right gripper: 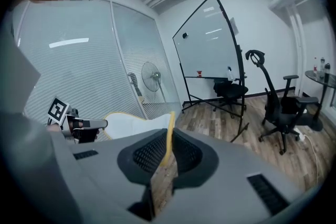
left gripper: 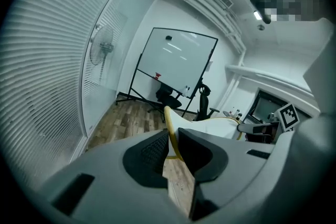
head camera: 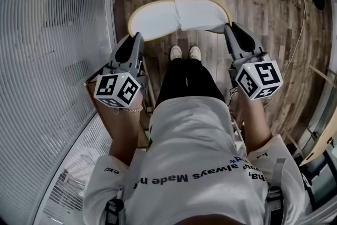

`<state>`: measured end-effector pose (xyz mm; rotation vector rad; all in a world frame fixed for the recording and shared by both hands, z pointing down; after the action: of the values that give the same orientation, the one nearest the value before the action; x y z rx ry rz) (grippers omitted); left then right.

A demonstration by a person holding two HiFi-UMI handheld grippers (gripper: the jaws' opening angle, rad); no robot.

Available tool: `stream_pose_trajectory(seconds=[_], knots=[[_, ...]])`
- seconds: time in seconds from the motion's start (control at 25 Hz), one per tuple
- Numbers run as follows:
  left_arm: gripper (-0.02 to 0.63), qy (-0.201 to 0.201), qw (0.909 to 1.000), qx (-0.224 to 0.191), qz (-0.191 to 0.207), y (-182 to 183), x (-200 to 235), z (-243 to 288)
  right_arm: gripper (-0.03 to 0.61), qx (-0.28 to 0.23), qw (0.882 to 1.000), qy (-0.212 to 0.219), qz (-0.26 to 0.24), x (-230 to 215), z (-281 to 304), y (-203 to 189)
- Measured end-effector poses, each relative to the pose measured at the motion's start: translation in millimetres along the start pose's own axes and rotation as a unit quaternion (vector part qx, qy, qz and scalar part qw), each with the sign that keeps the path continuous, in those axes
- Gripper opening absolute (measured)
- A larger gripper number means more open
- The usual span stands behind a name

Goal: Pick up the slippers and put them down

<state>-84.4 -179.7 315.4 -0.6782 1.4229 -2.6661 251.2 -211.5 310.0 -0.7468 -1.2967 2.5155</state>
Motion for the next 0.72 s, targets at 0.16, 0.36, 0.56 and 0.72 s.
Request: stream_pose_trajectory(seconds=[0.16, 0.36, 0.56, 0.72], knots=[[0.061, 0.005, 0.9998, 0.017, -0.002, -41.4, 24.5, 28.6, 0.035, 0.021, 1.000, -0.004, 0.008, -16.1, 33.1, -44.2], [0.061, 0.009, 0.9990, 0.041, -0.013, -124.1, 67.7, 72.9, 0.035, 0.044, 0.999, -0.009, 0.008, -40.4, 83.2, -126.8], [0.061, 0.013, 0.9974, 0.070, -0.010, -203.2, 105.2, 124.3, 0.035, 0.069, 0.997, -0.014, 0.015, -69.0, 132.1, -203.8], [0.060, 0.018, 0.9960, 0.087, -0.015, -247.4, 126.4, 154.7, 0.035, 0.089, 0.996, -0.015, 0.021, -87.2, 163.8, -251.5]])
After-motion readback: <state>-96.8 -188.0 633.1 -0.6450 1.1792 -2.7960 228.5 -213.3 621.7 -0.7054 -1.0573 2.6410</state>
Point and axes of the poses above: the fingertips, and each gripper's own axes: z forward along the fingers, x to its left, y out of its top, the point moved 9 cm from there along -z, backward along the fingers, and after that the axes turned 2 degrees about z, right-handed, at the moved point
